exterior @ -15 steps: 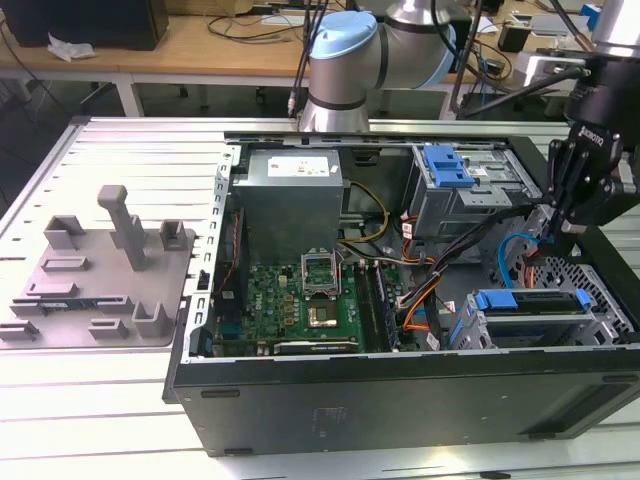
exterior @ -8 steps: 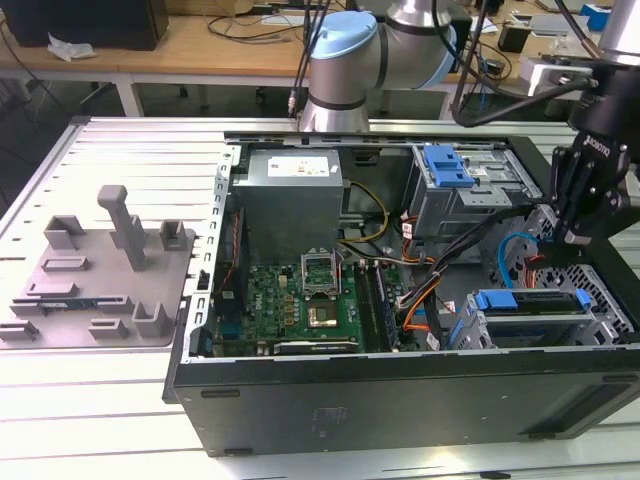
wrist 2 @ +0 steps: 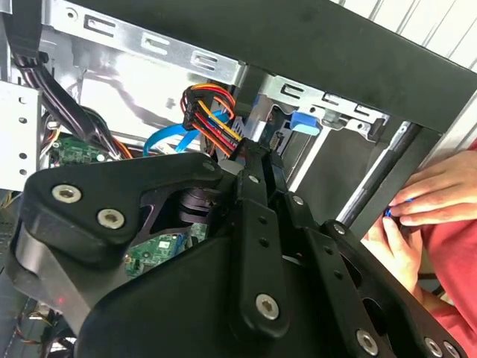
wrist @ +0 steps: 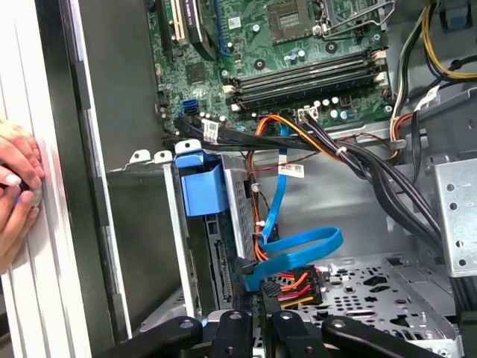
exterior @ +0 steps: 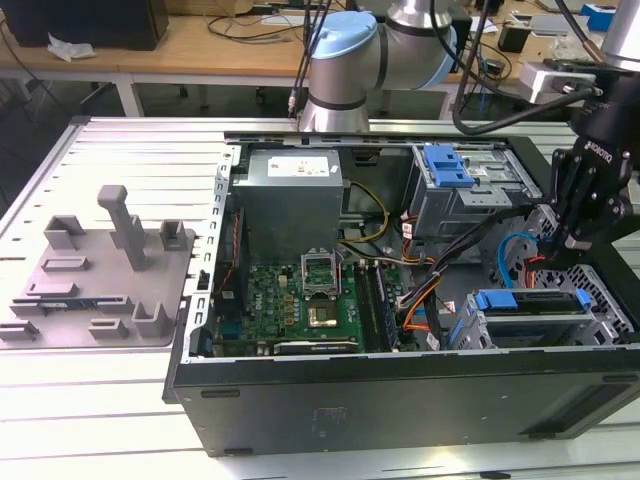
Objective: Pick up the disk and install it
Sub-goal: 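Insert the first disk wire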
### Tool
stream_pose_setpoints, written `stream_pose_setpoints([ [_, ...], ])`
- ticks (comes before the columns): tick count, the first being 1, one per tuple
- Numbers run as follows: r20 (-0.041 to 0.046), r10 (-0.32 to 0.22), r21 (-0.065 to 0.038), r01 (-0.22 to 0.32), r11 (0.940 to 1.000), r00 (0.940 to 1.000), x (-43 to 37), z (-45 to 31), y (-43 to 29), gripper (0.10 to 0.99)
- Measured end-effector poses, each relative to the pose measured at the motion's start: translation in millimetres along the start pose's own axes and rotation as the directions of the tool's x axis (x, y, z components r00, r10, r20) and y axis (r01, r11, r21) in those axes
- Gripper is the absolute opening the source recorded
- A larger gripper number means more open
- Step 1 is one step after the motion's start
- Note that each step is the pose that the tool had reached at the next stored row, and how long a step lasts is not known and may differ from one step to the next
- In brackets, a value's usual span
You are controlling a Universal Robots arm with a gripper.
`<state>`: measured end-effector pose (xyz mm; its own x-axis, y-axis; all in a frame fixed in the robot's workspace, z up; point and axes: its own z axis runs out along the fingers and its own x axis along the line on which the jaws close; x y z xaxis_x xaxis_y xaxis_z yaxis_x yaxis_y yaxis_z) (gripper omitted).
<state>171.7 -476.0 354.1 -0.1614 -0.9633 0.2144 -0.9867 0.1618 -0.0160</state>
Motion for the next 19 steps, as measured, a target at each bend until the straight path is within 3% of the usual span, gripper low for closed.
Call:
stream_pose_setpoints([
  [3,0.0090,-0.008,0.001,0.008,1.0000,0.9999,2.5,0.5,0.4,0.169],
  [5,0.0196,-0.016,0.003,0.016,0.9999,0.9997,5.4,1.1,0.8,0.169],
  [10,0.0357,-0.032,0.006,0.032,0.9995,0.9989,17.2,3.7,1.8,0.169],
  [13,0.0491,-0.035,0.005,0.035,0.9994,0.9982,25.2,5.5,1.7,0.169],
  [14,0.0585,-0.038,0.005,0.038,0.9993,0.9975,27.6,6.0,2.1,0.169],
  [19,0.0796,-0.068,0.009,0.068,0.9977,0.9945,29.3,6.4,3.4,0.169],
])
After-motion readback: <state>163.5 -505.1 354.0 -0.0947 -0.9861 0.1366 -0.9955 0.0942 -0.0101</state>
